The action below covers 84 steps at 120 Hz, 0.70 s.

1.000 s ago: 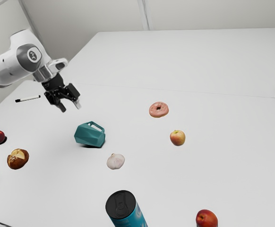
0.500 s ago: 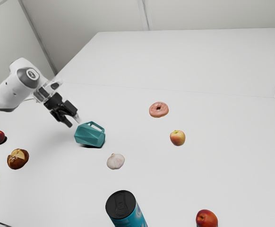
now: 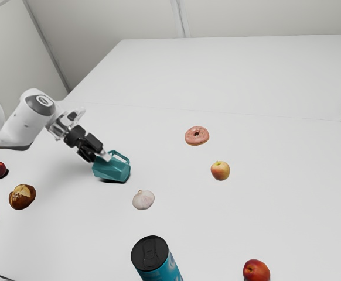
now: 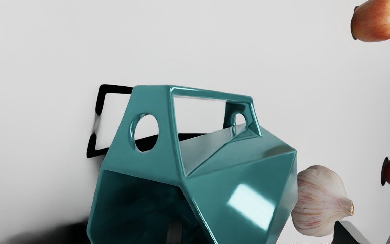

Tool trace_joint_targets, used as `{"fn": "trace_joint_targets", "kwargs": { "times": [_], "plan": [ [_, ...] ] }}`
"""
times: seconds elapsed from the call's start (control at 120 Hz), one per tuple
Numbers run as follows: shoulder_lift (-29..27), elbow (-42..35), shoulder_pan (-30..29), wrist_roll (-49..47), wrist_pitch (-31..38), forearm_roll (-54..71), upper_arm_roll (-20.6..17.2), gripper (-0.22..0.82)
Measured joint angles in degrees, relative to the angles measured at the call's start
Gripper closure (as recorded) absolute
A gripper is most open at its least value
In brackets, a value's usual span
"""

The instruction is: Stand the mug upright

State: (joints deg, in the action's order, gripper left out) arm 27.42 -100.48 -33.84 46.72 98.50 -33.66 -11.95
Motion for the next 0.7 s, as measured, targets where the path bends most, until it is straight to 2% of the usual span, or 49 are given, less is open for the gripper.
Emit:
{"fn": "trace_joint_targets", "kwargs": {
  "times": [0.158, 0.317, 0.5, 0.7],
  "plan": [
    [-0.1, 0.7, -0.3, 1.5, -1.9, -0.7, -0.1, 0.45],
    [-0.3, 1.5, -0.2, 2.7, -3.5, -0.9, -0.1, 0.64],
    [-0.5, 1.6, 0.2, 3.7, -4.0, -0.8, -0.2, 0.73],
    [-3.6, 0.8, 1.8, 4.2, -2.8, 0.8, -0.5, 0.75]
  ]
}}
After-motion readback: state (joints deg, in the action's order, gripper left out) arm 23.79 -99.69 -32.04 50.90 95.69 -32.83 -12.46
